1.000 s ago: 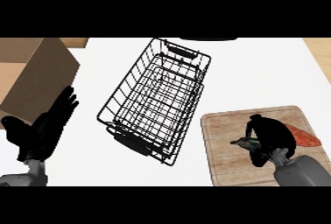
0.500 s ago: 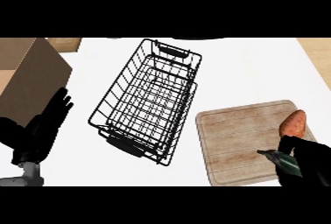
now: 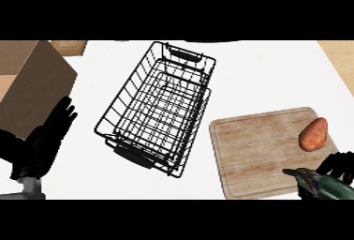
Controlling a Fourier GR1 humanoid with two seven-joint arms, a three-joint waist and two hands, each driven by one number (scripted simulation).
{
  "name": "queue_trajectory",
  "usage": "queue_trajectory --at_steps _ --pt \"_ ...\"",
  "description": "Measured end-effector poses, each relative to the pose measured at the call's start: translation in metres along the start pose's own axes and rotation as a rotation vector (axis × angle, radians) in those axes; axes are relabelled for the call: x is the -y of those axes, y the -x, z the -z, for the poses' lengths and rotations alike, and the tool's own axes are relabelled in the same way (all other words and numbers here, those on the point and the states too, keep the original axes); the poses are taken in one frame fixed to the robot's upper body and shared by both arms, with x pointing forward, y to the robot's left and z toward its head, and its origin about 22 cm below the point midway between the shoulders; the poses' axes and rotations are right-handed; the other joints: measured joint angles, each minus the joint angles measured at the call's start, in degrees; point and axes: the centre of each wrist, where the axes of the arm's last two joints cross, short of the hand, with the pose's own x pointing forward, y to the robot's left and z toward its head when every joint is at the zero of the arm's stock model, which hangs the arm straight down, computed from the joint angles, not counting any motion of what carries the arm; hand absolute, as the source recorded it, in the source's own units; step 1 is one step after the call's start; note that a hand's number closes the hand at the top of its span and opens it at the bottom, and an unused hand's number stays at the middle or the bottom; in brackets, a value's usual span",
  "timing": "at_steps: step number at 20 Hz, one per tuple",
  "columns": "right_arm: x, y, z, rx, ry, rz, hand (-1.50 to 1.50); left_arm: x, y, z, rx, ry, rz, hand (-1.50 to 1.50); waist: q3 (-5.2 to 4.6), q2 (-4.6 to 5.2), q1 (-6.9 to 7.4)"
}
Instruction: Pick the eggplant from the cutting board and place it in the tiered basket
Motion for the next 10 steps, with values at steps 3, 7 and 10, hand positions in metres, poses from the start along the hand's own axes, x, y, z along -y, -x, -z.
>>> queue_trajectory --at_steps 3,7,10 --pt "0.011 -0.014 0.000 0.026 0.013 0.040 1.50 0.005 -0.002 0.003 0.006 0.010 0.007 0.00 -0.04 0.24 0.86" --pt "0.012 -0.031 0.009 0.035 -0.016 0.065 1.50 0.007 -0.004 0.006 0.016 0.028 0.008 0.00 -0.09 0.44 1.71" --pt "0.011 -0.052 0.019 0.048 -0.052 0.087 1.50 0.007 -0.007 0.011 0.019 0.041 0.009 0.00 -0.13 0.53 2.20"
